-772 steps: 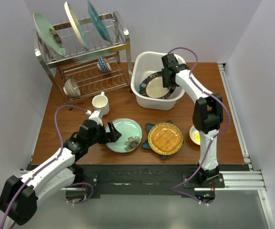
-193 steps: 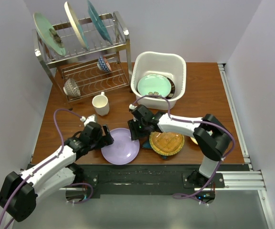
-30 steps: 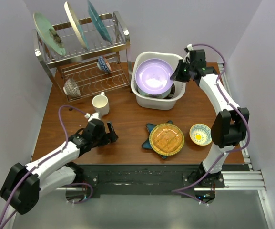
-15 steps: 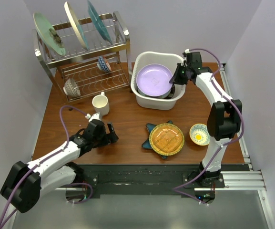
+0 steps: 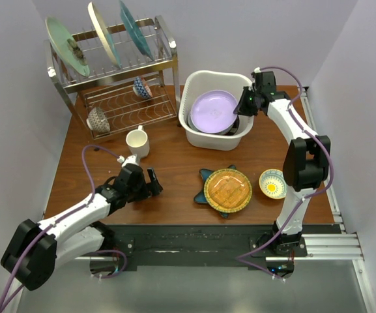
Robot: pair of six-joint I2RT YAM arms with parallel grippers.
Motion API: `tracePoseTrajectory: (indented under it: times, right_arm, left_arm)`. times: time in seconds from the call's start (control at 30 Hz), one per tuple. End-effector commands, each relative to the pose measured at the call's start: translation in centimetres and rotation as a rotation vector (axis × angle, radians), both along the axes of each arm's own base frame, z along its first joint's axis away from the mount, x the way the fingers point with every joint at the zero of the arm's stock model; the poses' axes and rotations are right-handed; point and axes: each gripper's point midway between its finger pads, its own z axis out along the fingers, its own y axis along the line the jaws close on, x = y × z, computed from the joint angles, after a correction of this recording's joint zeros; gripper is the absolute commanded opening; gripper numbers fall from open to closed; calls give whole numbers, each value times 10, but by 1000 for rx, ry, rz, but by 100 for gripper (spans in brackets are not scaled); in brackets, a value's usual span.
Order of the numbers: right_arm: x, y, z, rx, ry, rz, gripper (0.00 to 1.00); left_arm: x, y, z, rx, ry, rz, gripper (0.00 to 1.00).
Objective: Place the plates into the plastic bin on the countertop
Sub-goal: Place the plate in the plastic bin, then pick up the plate from the corner of the board.
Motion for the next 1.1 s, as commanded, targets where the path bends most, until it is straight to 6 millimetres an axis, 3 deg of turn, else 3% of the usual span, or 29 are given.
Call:
tracePoseTrajectory:
  times: [0.0, 0.07, 0.2, 0.47, 0.67, 0.87, 1.07]
  right_arm:
    - [14, -4, 14, -14, -69, -16, 16]
    - [13, -4, 10, -17, -59, -10, 20]
    - [11, -5, 7, -24, -52, -16, 41]
    - [10, -10, 12, -55, -56, -17, 58]
    - [7, -11, 25, -60, -84, -21, 60]
    - [0, -1, 41, -17, -120, 4, 61]
    - [-20, 19, 78, 19, -203, 48, 61]
  left_arm:
    - [0, -2, -3, -2, -4, -13, 100]
    - [-1, -2, -3, -4, -1, -10, 100]
    - [-2, -2, -5, -9, 3, -7, 100]
    - [-2, -3, -4, -18, -1, -8, 100]
    - [-1, -5, 0, -33, -13, -10, 100]
    - [6, -18, 26, -117, -112, -61, 100]
    - [11, -37, 53, -215, -210, -127, 100]
